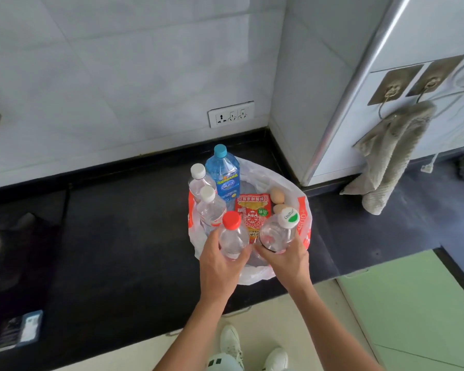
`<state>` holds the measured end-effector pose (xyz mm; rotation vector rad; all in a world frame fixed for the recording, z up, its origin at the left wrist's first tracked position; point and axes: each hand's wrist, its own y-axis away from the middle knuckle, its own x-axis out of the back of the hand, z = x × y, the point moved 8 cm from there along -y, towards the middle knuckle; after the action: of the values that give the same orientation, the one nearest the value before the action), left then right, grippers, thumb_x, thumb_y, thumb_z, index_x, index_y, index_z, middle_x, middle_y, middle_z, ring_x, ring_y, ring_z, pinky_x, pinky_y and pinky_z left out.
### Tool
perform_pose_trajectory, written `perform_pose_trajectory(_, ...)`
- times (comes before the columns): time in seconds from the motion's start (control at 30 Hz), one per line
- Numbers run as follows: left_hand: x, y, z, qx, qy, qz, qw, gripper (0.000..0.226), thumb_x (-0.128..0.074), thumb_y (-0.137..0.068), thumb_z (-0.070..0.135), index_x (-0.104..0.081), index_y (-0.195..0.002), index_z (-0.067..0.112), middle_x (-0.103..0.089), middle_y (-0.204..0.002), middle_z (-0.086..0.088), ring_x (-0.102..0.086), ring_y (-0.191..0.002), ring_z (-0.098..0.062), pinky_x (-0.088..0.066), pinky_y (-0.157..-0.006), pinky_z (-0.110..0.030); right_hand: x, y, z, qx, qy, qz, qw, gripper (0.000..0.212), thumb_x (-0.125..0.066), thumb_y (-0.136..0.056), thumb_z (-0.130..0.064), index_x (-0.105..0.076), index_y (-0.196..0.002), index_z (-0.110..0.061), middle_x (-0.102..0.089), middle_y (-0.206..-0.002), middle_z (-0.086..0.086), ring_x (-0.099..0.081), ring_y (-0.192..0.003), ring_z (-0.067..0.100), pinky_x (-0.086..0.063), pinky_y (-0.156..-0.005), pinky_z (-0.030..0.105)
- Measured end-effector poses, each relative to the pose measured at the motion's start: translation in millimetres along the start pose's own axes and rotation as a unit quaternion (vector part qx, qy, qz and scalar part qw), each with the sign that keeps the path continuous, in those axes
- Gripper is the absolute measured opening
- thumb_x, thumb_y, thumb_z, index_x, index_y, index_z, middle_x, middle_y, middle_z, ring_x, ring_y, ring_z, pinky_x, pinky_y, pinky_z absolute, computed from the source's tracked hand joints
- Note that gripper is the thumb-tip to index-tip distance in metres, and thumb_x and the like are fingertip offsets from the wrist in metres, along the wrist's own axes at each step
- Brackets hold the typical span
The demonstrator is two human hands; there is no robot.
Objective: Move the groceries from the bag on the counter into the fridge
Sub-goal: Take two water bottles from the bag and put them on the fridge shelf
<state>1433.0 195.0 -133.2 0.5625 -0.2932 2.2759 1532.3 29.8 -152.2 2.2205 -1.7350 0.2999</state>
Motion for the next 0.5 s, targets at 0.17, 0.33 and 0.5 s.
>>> perform_pose_trajectory(0.17, 20, -7, 41, -0.004, 0.127, 0.033, 0.991, 0.059, -0.078, -0.067, 0.055, -0.050, -0.118, 0.048, -0.063, -0.117, 0.017, -0.061, -0.113, -0.010, -0.055, -0.094, -0.040, 22, -2, -39, 0.057, -0.031, 0.030, 0.997, 0.077, -0.089, -0.058, -0.051, -0.049, -0.123, -0.053, -0.063, -0.118, -0.018, -0.061, -0.109, 0.000, -0.050, -0.085, 0.018)
perform_pose_trajectory(0.33, 30, -24, 83, -0.032, 0.171, 0.011, 0.985, 0.064, -0.076, -0.068, 0.052, -0.048, -0.124, 0.037, -0.059, -0.121, 0.011, -0.060, -0.114, -0.011, -0.055, -0.089, -0.030, 45, -4, -67, 0.080, -0.062, 0.036, 0.994, 0.068, -0.089, -0.062, -0.049, -0.056, -0.120, -0.038, -0.066, -0.117, -0.006, -0.065, -0.108, 0.013, -0.058, -0.089, 0.045)
perform_pose_trajectory(0.5, 36, -32, 118, -0.064, 0.157, -0.026, 0.985, 0.062, -0.079, -0.078, 0.038, -0.044, -0.129, 0.029, -0.052, -0.112, 0.024, -0.056, -0.104, 0.012, -0.050, -0.073, -0.005, 68, -1, -106, 0.099, -0.089, 0.048, 0.990, 0.052, -0.090, -0.069, -0.030, -0.060, -0.112, -0.034, -0.071, -0.100, -0.012, -0.068, -0.093, 0.005, -0.057, -0.080, 0.031)
